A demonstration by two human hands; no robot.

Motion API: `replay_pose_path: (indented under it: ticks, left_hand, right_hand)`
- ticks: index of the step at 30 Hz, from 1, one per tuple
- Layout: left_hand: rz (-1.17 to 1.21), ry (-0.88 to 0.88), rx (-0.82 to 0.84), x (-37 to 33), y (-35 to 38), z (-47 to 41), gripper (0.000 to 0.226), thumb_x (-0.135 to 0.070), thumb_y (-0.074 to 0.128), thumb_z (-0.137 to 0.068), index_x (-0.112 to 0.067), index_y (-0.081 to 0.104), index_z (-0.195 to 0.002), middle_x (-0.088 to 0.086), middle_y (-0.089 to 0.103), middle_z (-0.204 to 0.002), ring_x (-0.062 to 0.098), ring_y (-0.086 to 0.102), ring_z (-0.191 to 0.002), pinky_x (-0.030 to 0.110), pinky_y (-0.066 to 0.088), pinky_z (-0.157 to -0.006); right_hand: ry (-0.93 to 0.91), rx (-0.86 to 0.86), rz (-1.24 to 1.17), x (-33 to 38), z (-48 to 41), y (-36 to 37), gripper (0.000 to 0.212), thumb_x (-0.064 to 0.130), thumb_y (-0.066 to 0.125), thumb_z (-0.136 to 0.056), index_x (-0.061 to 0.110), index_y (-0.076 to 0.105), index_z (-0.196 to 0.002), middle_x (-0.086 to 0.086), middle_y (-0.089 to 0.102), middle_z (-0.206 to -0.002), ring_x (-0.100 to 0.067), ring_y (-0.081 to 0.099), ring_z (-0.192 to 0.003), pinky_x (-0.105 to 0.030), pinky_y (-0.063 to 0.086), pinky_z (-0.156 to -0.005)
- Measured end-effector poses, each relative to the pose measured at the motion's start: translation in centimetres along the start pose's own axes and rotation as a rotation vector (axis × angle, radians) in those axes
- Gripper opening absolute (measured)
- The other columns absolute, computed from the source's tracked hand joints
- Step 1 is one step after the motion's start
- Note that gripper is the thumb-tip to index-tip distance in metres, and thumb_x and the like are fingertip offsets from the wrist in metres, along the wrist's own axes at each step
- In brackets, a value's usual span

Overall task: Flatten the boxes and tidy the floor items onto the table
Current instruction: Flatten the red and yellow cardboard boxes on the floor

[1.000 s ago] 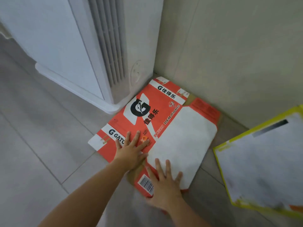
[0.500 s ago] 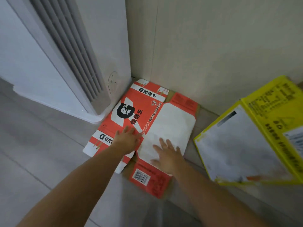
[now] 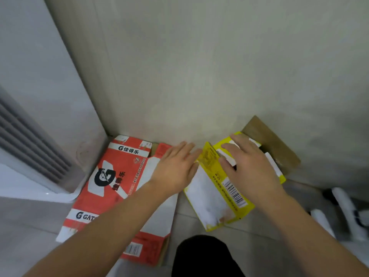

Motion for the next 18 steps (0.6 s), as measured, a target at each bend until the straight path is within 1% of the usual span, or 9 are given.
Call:
replay_pose_path:
  ticks: [4, 6, 8, 9, 11, 13, 14, 16, 18]
  left_hand:
    - [0.128, 0.139, -0.039, -5.1, -1.5, -3.0, 0.044, -0.029, 0.045, -0.099, -0.018, 0.055, -0.141, 0.006, 0.050, -0.148, 0.030, 0.042, -0.141, 0.042, 0.038, -0.109]
    - [0.201, 0.157, -0.001, -5.5, -1.2, -4.0, 0.039, -0.035, 0.041, -0.102, -0.020, 0.064, -0.129, 0.001, 0.055, -0.144, 0.027, 0.041, -0.141, 0.047, 0.037, -0.113]
    - [0.221, 0.143, 0.060, -5.3, -0.7, -5.0, 0.044, -0.044, 0.034, -0.103, -0.023, 0.072, -0.113, -0.005, 0.066, -0.128, 0.024, 0.047, -0.136, 0.049, 0.036, -0.111]
    - [0.194, 0.137, 0.065, -5.2, -0.7, -5.3, 0.049, -0.047, 0.032, -0.103, -0.023, 0.074, -0.105, -0.007, 0.070, -0.115, 0.022, 0.054, -0.127, 0.047, 0.036, -0.110]
    - [0.100, 0.093, 0.093, -5.1, -1.1, -5.9, 0.059, -0.050, 0.025, -0.102, -0.023, 0.076, -0.088, -0.007, 0.071, -0.088, 0.017, 0.061, -0.101, 0.042, 0.033, -0.111]
    - [0.058, 0.060, 0.240, -5.1, -1.3, -6.5, 0.054, -0.050, 0.030, -0.101, -0.020, 0.069, -0.080, -0.004, 0.068, -0.081, 0.018, 0.064, -0.088, 0.037, 0.039, -0.100]
    - [0.052, 0.068, 0.326, -5.1, -1.2, -6.8, 0.043, -0.049, 0.037, -0.099, -0.022, 0.066, -0.083, -0.004, 0.067, -0.087, 0.020, 0.065, -0.090, 0.035, 0.042, -0.089]
    - [0.022, 0.091, 0.513, -5.0, -0.4, -7.3, 0.029, -0.050, 0.051, -0.092, -0.034, 0.062, -0.114, -0.006, 0.063, -0.113, 0.023, 0.062, -0.106, 0.034, 0.044, -0.082]
    - [-0.085, 0.137, 0.695, -4.9, 1.0, -7.4, 0.063, -0.055, 0.060, -0.082, -0.042, 0.040, -0.141, -0.004, 0.053, -0.130, 0.028, 0.055, -0.116, 0.039, 0.045, -0.089]
  right_hand:
    - [0.142, -0.042, -0.082, -4.5, 2.8, -1.9, 0.034, 0.038, 0.055, -0.093, 0.016, 0.070, -0.114, -0.003, 0.065, -0.127, -0.025, 0.058, -0.118, -0.040, 0.047, -0.099]
    - [0.179, 0.006, -0.153, -6.7, 2.6, -0.9, 0.022, 0.024, 0.056, -0.097, 0.013, 0.071, -0.110, -0.002, 0.070, -0.119, -0.026, 0.062, -0.110, -0.028, 0.043, -0.091]
    - [0.145, 0.120, -0.095, -8.4, 1.4, 1.3, 0.023, 0.016, 0.061, -0.095, 0.015, 0.069, -0.117, -0.002, 0.068, -0.123, -0.026, 0.062, -0.115, -0.018, 0.034, -0.090]
    - [0.085, 0.212, -0.050, -8.7, 0.9, 2.8, 0.029, 0.019, 0.062, -0.095, 0.018, 0.066, -0.123, -0.001, 0.064, -0.130, -0.024, 0.057, -0.123, -0.018, 0.032, -0.097]
    - [-0.008, 0.366, -0.009, -9.0, 0.1, 5.4, 0.039, 0.033, 0.058, -0.097, 0.025, 0.057, -0.135, 0.005, 0.054, -0.142, -0.020, 0.040, -0.140, -0.035, 0.027, -0.116]
    - [0.003, 0.462, 0.003, -8.8, 0.1, 6.3, 0.040, 0.042, 0.048, -0.100, 0.030, 0.053, -0.138, 0.010, 0.051, -0.143, -0.013, 0.031, -0.144, -0.044, 0.016, -0.121]
    - [0.010, 0.475, 0.010, -8.7, 0.3, 6.3, 0.040, 0.043, 0.044, -0.100, 0.030, 0.053, -0.137, 0.011, 0.053, -0.138, -0.011, 0.032, -0.142, -0.045, 0.012, -0.121]
    - [0.007, 0.449, 0.020, -8.6, 1.0, 6.1, 0.040, 0.043, 0.040, -0.100, 0.031, 0.056, -0.133, 0.009, 0.057, -0.127, -0.012, 0.041, -0.133, -0.046, 0.013, -0.120]
    - [-0.004, 0.431, 0.028, -8.8, 1.7, 6.5, 0.045, 0.043, 0.035, -0.094, 0.031, 0.059, -0.130, 0.009, 0.058, -0.120, -0.015, 0.047, -0.127, -0.048, 0.018, -0.118]
Point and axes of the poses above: each hand's wrist, its own z-axis away from the middle knuckle, its own y-axis out of the palm, x = y × z, the point moved 6 cm from there along -z, towards the middle knuckle
